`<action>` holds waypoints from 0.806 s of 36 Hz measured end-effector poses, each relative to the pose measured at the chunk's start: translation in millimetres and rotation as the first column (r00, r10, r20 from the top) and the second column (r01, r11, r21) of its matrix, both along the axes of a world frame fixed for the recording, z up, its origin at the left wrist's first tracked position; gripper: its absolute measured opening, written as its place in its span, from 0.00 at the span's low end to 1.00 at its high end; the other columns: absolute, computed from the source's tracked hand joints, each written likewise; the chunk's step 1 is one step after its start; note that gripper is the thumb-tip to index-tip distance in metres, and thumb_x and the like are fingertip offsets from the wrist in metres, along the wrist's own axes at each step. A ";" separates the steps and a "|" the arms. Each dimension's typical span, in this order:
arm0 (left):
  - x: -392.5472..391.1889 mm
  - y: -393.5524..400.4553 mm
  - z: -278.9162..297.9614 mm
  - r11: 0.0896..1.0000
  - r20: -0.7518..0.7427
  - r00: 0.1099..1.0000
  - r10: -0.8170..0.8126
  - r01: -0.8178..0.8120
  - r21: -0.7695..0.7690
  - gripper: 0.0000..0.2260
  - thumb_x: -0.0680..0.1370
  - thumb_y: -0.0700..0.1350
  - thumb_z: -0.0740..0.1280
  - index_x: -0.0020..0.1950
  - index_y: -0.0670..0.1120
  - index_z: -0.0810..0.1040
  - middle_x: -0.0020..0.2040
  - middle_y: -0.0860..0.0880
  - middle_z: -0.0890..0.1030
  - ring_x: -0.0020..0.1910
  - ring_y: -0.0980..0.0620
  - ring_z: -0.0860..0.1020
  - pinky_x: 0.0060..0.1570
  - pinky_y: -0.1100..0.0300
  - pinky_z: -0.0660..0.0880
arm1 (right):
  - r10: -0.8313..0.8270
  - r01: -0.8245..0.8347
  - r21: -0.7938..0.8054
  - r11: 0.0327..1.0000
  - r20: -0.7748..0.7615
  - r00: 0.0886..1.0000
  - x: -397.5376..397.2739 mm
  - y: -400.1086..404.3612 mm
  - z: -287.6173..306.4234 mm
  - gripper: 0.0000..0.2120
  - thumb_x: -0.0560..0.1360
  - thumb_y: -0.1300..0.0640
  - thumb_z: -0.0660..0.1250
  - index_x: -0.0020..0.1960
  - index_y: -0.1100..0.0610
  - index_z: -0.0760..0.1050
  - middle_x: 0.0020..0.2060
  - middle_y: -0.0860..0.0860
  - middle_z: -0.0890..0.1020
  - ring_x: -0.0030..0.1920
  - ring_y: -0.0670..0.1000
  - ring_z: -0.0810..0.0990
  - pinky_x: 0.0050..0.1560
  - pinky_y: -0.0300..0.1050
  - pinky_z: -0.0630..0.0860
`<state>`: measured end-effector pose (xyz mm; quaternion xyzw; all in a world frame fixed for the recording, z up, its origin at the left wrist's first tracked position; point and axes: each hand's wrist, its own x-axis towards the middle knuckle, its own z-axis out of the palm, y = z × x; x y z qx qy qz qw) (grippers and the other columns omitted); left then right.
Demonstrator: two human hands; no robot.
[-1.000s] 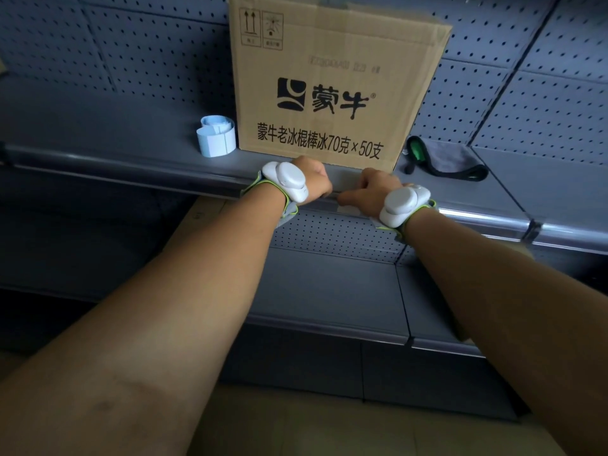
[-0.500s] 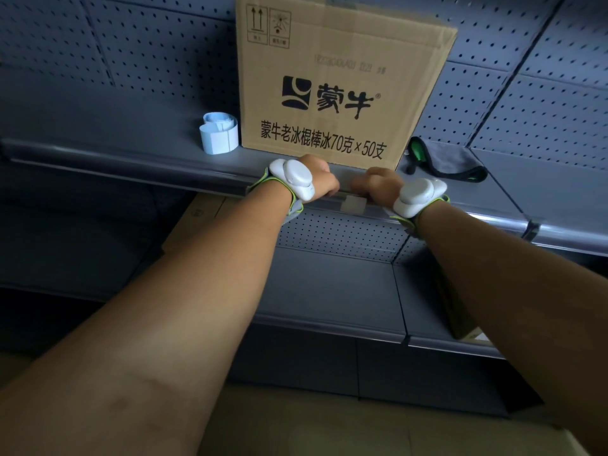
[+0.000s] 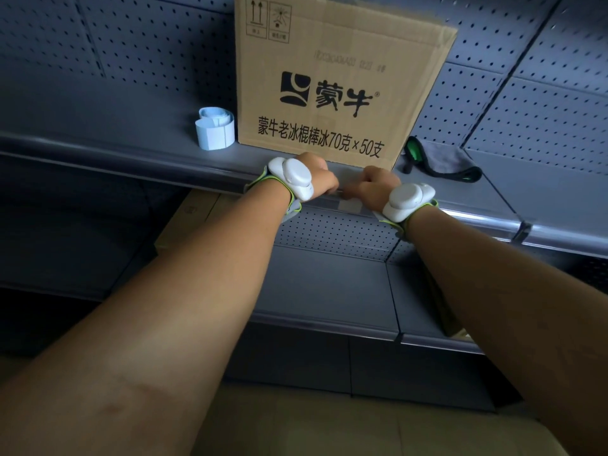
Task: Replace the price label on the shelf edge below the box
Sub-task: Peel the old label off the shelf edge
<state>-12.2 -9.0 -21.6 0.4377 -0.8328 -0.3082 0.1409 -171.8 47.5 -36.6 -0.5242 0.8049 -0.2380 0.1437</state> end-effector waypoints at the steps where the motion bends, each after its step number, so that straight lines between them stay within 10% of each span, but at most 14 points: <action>1: 0.3 0.8 0.7 1.000 0.004 1.000 -0.002 0.002 0.000 0.11 0.59 0.51 0.63 0.38 0.47 0.74 0.38 0.46 0.75 0.36 0.48 0.70 0.41 0.57 0.66 | -0.006 0.006 -0.001 1.000 -0.006 1.000 0.7 -0.7 0.3 0.14 0.56 0.43 0.61 0.35 0.51 0.72 0.41 0.55 0.80 0.45 0.58 0.78 0.40 0.44 0.71; 6: 0.9 4.5 5.3 1.000 0.002 1.000 0.004 -0.004 0.003 0.13 0.58 0.51 0.63 0.37 0.46 0.76 0.38 0.45 0.77 0.36 0.47 0.71 0.40 0.56 0.68 | -0.019 0.020 -0.021 1.000 0.038 0.999 5.6 1.0 4.8 0.19 0.56 0.43 0.60 0.41 0.52 0.76 0.46 0.56 0.81 0.49 0.59 0.78 0.52 0.50 0.76; 10: -2.2 3.8 6.1 1.000 0.008 1.000 0.009 -0.009 0.005 0.15 0.59 0.52 0.64 0.39 0.45 0.79 0.40 0.44 0.80 0.37 0.46 0.74 0.41 0.57 0.71 | 0.016 -0.024 0.047 0.999 0.169 0.985 -0.3 -3.9 10.4 0.11 0.77 0.58 0.60 0.52 0.61 0.78 0.50 0.62 0.79 0.56 0.62 0.76 0.52 0.50 0.68; 15: -2.5 1.6 4.2 1.000 0.040 0.999 0.000 0.001 -0.028 0.12 0.61 0.52 0.64 0.39 0.46 0.77 0.36 0.46 0.77 0.34 0.48 0.71 0.37 0.59 0.66 | 0.095 -0.105 0.111 0.988 0.092 0.991 -2.8 -1.4 14.5 0.22 0.73 0.49 0.60 0.58 0.62 0.78 0.49 0.55 0.78 0.53 0.56 0.76 0.49 0.41 0.68; 18: -2.1 0.4 2.4 0.999 0.039 0.999 0.013 -0.011 -0.039 0.09 0.62 0.51 0.65 0.35 0.47 0.75 0.33 0.46 0.75 0.32 0.48 0.70 0.36 0.59 0.65 | 0.012 -0.014 0.026 1.000 0.072 0.997 -2.6 -0.1 6.4 0.16 0.70 0.47 0.66 0.53 0.54 0.79 0.52 0.55 0.82 0.53 0.57 0.79 0.56 0.53 0.76; 29: 0.2 4.7 2.2 1.000 0.000 1.000 0.009 -0.009 -0.014 0.12 0.67 0.51 0.68 0.42 0.44 0.78 0.41 0.46 0.80 0.38 0.47 0.75 0.40 0.58 0.68 | -0.020 0.018 0.022 1.000 0.058 0.998 -1.7 1.3 5.4 0.08 0.67 0.46 0.67 0.41 0.50 0.75 0.42 0.53 0.80 0.47 0.57 0.79 0.48 0.50 0.75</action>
